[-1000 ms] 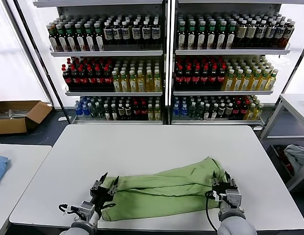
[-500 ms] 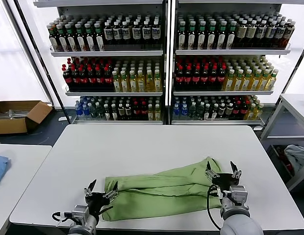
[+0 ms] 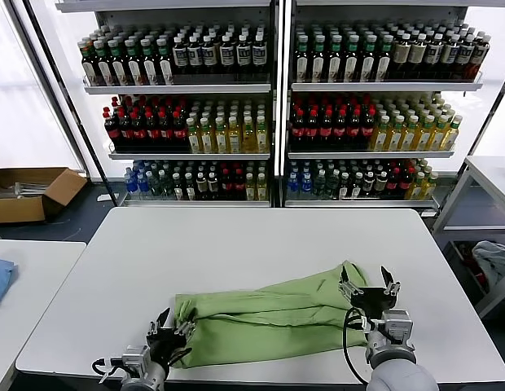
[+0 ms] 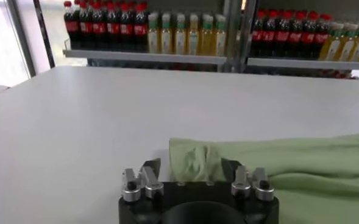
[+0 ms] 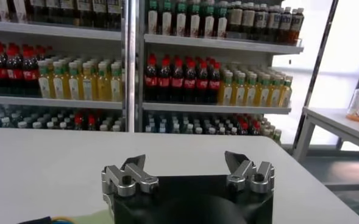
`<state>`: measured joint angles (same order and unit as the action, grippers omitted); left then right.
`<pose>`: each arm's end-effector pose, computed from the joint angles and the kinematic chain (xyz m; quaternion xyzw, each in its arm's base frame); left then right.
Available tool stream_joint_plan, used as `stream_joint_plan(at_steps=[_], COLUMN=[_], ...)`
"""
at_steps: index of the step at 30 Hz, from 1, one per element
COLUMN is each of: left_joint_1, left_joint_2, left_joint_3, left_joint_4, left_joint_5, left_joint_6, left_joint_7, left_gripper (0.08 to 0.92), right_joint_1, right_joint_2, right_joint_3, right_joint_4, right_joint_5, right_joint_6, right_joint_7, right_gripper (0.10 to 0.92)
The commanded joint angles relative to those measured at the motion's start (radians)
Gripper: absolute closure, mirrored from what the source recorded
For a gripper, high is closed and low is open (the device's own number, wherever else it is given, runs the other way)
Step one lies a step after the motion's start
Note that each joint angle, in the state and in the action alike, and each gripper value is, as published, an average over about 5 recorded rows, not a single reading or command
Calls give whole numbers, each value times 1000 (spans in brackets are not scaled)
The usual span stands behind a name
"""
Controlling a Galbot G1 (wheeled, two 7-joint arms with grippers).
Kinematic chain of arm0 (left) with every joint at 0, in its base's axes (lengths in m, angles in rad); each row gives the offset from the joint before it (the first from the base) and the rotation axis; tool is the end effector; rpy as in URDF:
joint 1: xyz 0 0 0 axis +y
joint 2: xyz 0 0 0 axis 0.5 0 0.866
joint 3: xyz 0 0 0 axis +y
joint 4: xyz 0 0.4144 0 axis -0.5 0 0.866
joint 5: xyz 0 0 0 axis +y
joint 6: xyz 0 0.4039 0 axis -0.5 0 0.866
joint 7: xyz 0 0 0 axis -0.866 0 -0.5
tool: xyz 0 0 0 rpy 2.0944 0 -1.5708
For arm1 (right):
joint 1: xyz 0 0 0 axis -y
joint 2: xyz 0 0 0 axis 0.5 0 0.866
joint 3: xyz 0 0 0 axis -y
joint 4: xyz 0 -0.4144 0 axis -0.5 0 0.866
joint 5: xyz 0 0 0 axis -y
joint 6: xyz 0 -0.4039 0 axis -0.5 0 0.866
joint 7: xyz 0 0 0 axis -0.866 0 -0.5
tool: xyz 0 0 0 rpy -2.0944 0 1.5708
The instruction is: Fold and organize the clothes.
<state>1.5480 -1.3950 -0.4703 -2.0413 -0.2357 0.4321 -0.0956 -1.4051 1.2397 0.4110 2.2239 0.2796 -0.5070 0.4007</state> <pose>0.2044 0.0216 -0.3753 -0.0254 -0.9702 0.0264 0.2394 0.2385 -0.0209 -0.2723 -0.0517 -0.9895 0.0435 0.1275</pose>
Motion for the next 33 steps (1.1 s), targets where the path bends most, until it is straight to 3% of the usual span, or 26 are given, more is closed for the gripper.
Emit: stream_joint_plan(at_steps=[1, 12, 18, 21, 24, 29, 33], left_joint_1=[12, 19, -12, -30, -43, -94, -146], left_joint_2=[-11, -13, 48, 131, 262, 496, 627], left_joint_3=[-1, -17, -120, -230, -367, -562, -637], left_joint_4=[55, 59, -33, -55, -8, 217, 386], left_joint_5=[-21, 12, 47, 14, -51, -101, -96], left_joint_6=[5, -73, -104, -97, -96, -123, -134], left_joint_7=[3, 22, 33, 54, 79, 123, 147], left_gripper=[429, 741, 888, 903, 903, 903, 903], right_joint_1=[2, 17, 26, 33, 42, 61, 71], right_joint_2=[-1, -7, -10, -13, -14, -7, 7], right_joint_3=[2, 4, 1, 2, 1, -10, -21], right_joint_4=[10, 0, -6, -8, -6, -1, 0], right_joint_5=[4, 9, 13, 18, 25, 26, 21], right_joint_6=[2, -1, -2, -4, -9, -20, -27], right_joint_7=[-2, -6, -4, -1, 3, 8, 12], right_gripper=[203, 203, 203, 203, 203, 203, 203])
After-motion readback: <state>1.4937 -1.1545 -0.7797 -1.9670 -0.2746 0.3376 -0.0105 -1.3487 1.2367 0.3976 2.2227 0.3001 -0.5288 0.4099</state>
